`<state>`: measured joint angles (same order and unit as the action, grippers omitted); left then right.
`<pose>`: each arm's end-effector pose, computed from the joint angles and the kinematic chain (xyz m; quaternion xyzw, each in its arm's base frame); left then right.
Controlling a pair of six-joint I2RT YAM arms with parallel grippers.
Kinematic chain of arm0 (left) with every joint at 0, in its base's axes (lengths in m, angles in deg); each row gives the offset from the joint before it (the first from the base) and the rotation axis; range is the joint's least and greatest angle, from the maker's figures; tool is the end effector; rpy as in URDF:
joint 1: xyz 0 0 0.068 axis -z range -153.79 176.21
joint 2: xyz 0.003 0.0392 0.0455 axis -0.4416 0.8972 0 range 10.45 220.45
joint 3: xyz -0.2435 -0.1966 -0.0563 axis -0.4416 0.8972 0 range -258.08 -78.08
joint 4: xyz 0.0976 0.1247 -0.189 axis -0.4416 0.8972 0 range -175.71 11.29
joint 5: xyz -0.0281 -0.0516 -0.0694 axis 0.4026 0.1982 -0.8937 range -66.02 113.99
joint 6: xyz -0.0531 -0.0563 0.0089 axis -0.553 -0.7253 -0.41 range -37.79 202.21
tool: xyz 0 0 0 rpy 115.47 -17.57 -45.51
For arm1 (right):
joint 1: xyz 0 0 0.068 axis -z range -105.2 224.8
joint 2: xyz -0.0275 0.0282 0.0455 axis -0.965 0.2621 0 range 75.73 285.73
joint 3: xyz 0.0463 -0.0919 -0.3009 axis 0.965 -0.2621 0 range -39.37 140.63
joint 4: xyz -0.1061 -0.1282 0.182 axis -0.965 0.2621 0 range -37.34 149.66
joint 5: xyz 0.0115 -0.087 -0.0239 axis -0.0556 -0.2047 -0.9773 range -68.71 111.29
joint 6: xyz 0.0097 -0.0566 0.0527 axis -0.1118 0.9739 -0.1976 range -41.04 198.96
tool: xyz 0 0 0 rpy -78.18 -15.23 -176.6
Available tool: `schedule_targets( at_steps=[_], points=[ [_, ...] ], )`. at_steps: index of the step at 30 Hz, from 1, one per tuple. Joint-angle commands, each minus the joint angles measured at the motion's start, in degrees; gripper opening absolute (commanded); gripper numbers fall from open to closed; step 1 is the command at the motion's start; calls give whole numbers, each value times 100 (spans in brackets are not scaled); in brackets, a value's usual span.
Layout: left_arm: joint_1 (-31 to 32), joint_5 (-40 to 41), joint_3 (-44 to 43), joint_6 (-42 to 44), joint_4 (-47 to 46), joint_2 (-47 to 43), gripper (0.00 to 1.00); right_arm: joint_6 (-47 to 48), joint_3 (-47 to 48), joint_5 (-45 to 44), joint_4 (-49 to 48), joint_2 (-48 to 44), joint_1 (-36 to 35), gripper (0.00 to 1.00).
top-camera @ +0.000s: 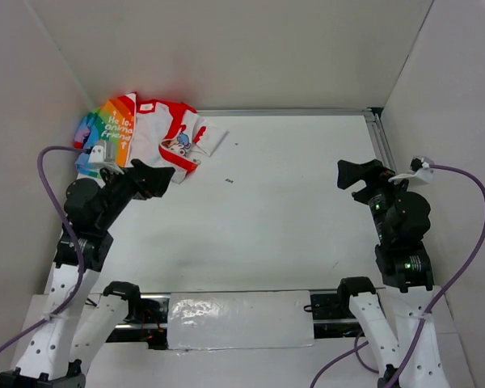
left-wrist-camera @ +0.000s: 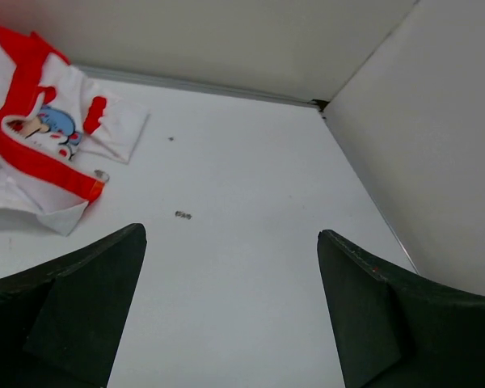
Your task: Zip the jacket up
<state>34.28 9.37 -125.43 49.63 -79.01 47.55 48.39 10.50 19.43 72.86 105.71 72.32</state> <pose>0.1217 -0.0344 0.4091 -0.0536 0.6835 -0.3328 0.6475 0.0867 0.0016 0.4023 0.1832 0.6850 0.1895 0.6792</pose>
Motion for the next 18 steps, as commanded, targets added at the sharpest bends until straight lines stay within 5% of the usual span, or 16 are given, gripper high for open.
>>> schedule_targets(
  at_steps=[1,8,18],
  points=[
    [10,774,-274,15,399,384,99,-361,120,30,299,-45,-24,100],
    [-69,2515,-1056,-636,1202,2227,99,-582,181,-1025,958,332,-24,100],
    [-981,2025,-2636,-821,1422,5542,99,-643,-407,-1000,767,465,-24,100]
  ],
)
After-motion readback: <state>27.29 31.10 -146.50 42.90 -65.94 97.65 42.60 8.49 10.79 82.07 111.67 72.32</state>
